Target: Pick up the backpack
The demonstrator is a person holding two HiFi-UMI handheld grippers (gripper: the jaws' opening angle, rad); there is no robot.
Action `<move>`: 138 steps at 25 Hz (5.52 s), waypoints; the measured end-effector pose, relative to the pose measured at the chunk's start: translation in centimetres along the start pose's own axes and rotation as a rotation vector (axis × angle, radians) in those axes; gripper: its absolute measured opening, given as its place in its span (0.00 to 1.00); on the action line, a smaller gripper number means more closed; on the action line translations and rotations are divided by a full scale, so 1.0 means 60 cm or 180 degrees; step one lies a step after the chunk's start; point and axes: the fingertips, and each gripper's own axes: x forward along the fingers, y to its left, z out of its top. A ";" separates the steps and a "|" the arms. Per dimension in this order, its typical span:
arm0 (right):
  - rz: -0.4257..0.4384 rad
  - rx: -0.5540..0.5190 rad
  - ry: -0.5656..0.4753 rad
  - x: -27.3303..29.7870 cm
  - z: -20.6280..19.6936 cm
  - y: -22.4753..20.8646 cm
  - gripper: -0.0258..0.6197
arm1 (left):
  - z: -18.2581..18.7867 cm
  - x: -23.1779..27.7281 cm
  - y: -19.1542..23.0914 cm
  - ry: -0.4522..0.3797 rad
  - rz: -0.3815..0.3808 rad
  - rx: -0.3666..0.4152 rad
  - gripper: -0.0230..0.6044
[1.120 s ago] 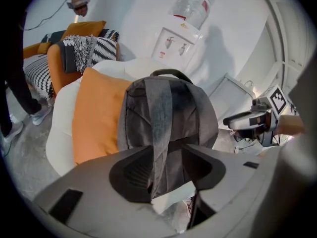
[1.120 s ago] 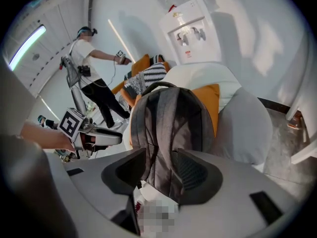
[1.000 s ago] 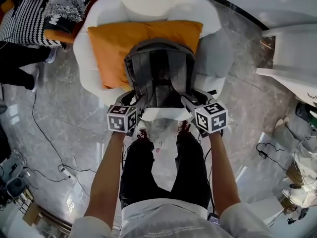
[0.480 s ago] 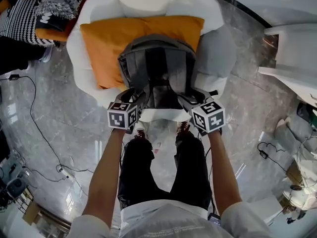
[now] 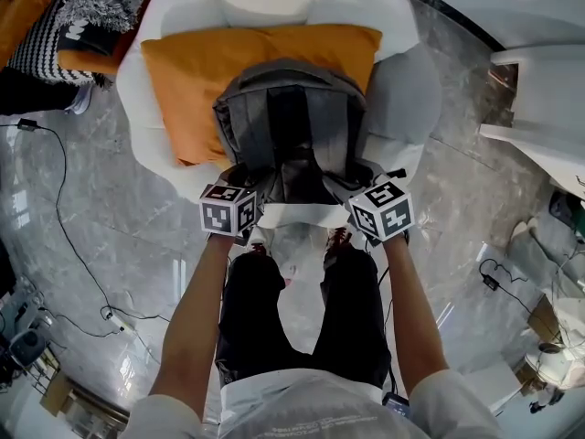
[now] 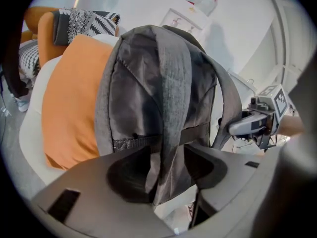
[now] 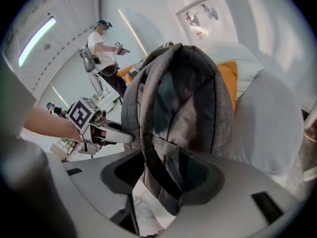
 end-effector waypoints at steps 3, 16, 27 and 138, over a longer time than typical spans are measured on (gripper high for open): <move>0.0048 0.0008 0.0032 0.013 -0.007 0.005 0.35 | -0.006 0.006 0.001 0.0026 -0.0020 0.0015 0.41; 0.0021 -0.0006 0.0072 0.027 -0.024 -0.005 0.34 | -0.011 0.020 -0.008 0.0009 -0.0057 0.0037 0.41; -0.0001 -0.0190 0.0179 0.022 -0.033 0.013 0.15 | -0.013 0.006 -0.023 0.0034 -0.0021 0.0137 0.21; -0.0041 -0.0405 0.0453 -0.342 0.062 0.296 0.10 | 0.020 -0.393 -0.269 -0.0020 -0.0154 0.0173 0.11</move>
